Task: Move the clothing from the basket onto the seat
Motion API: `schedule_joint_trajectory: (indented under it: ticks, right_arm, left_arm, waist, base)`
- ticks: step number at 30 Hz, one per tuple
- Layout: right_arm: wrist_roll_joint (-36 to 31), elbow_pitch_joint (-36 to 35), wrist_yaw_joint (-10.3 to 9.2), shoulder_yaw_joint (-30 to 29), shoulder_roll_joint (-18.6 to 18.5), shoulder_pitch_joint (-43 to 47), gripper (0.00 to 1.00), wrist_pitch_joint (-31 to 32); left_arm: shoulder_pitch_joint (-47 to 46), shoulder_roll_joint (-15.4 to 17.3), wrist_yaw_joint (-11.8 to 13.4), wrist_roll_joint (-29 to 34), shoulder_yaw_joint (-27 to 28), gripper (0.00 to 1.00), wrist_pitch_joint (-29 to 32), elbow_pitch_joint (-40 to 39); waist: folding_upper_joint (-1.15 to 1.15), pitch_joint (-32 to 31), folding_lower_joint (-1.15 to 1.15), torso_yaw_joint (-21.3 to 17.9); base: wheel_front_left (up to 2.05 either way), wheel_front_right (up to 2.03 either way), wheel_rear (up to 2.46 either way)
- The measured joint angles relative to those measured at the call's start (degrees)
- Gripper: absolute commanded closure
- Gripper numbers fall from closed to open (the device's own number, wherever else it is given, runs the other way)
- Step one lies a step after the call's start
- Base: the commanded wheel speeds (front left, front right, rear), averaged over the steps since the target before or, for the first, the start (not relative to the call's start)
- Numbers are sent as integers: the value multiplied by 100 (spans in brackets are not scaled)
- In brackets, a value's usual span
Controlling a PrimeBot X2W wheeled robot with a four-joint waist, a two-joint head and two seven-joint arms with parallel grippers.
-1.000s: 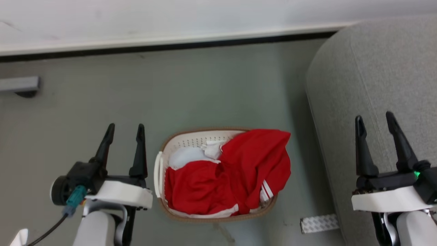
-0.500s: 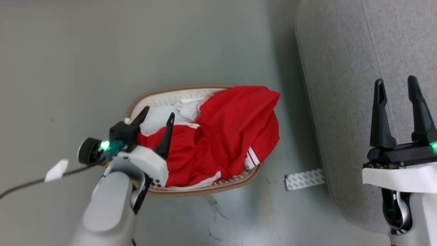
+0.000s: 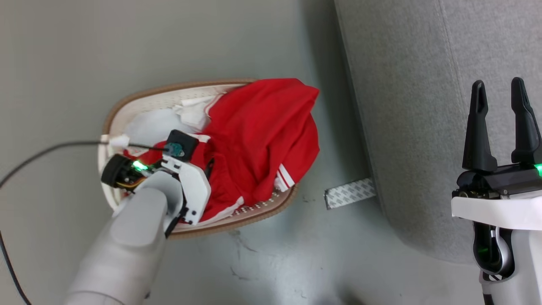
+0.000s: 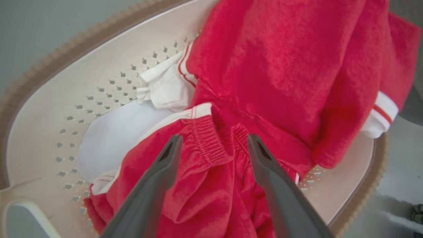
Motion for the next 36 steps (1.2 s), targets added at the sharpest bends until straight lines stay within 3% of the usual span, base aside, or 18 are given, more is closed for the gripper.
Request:
schedule_joint_trajectory:
  ticks: [10,19,20,21,23,28,36]
  right_arm:
    - [337,-2,0,138,-1,-104,0,0]
    - [499,-4,0,240,-1,-201,0,0]
    - [516,-2,0,253,-1,-201,0,0]
    - [525,0,0,268,-1,-203,0,0]
    - [539,7,0,299,-1,-204,0,0]
    - [546,54,0,296,-1,-209,0,0]
    - [310,156,0,240,1,-201,0,0]
  left_arm:
    - [-688,331,40,170,-511,0,1079,958]
    - [-762,456,33,498,-1025,0,1470,1136]
    - [-762,463,32,505,-1047,9,1469,1145]
    - [-759,463,32,506,-1065,29,1469,1155]
    - [-756,459,30,506,-1092,98,1469,1165]
    - [-722,405,27,427,-1091,100,1341,1187]
    - [-527,49,16,140,-1053,100,895,1192]
  waist:
    - [0,416,0,-386]
    - [0,683,0,-631]
    - [0,696,0,-641]
    - [0,705,0,-649]
    - [0,707,0,-656]
    - [0,641,0,-620]
    - [0,204,-1,-447]
  base:
    - [0,0,0]
    - [0,0,0]
    - [0,0,0]
    - [0,0,0]
    - [0,0,0]
    - [0,0,0]
    - [0,0,0]
